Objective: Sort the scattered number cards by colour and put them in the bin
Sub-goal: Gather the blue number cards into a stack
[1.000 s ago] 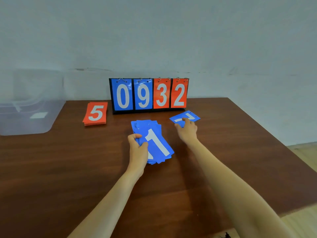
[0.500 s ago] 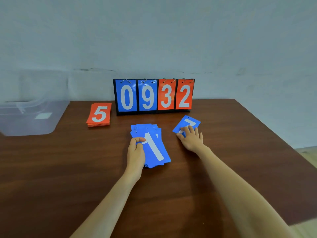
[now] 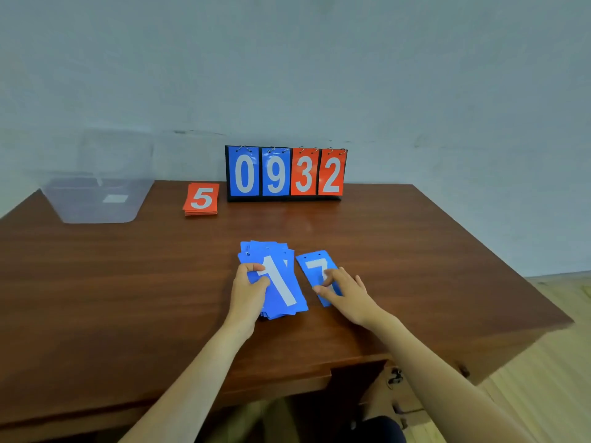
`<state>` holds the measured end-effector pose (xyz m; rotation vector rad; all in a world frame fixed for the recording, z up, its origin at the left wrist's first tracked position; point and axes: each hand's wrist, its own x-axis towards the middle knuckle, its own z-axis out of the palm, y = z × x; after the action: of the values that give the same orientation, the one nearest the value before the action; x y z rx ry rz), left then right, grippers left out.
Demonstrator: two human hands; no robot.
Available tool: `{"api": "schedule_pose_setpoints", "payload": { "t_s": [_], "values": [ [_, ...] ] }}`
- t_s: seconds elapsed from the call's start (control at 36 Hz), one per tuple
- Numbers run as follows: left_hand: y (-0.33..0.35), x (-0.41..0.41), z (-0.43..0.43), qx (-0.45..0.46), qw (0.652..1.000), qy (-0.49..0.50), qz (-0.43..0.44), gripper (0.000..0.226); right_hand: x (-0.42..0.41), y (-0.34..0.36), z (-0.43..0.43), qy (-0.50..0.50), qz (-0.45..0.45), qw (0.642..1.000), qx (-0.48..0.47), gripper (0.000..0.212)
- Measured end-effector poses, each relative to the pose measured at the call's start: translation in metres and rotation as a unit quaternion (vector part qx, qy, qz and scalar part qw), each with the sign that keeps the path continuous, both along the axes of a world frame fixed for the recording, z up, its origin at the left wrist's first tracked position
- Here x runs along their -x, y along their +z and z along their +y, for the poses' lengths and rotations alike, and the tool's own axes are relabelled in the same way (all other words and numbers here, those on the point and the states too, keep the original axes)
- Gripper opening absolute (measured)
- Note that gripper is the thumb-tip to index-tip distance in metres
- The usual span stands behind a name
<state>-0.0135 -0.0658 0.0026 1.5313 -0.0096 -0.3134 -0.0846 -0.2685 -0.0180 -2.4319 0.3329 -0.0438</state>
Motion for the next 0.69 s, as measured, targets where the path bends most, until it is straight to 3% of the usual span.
{"api": "schedule_pose_setpoints", "payload": {
  "t_s": [0.22, 0.33, 0.44, 0.58, 0.69],
  "values": [
    [-0.002, 0.023, 0.017, -0.021, 1.000, -0.008, -0.001, 0.019, 0.024, 0.007, 0.014, -0.023, 0.010, 1.000, -0.006, 0.030],
    [-0.003, 0.030, 0.018, -0.021, 1.000, -0.005, 0.002, 0.017, 0.019, 0.016, 0.015, -0.129, -0.002, 0.990, -0.059, 0.069],
    [-0.003, 0.033, 0.020, -0.010, 1.000, -0.004, 0.009, 0.017, 0.010, 0.024, 0.009, -0.213, 0.114, 0.968, 0.066, 0.090],
    [-0.003, 0.032, 0.021, -0.009, 1.000, 0.000, 0.014, 0.018, 0.002, 0.032, 0.005, -0.213, 0.201, 0.952, 0.091, 0.087],
    [-0.005, 0.031, 0.022, -0.013, 1.000, 0.004, 0.018, 0.017, 0.001, 0.029, 0.001, -0.189, 0.177, 0.964, 0.056, 0.064]
  ]
}}
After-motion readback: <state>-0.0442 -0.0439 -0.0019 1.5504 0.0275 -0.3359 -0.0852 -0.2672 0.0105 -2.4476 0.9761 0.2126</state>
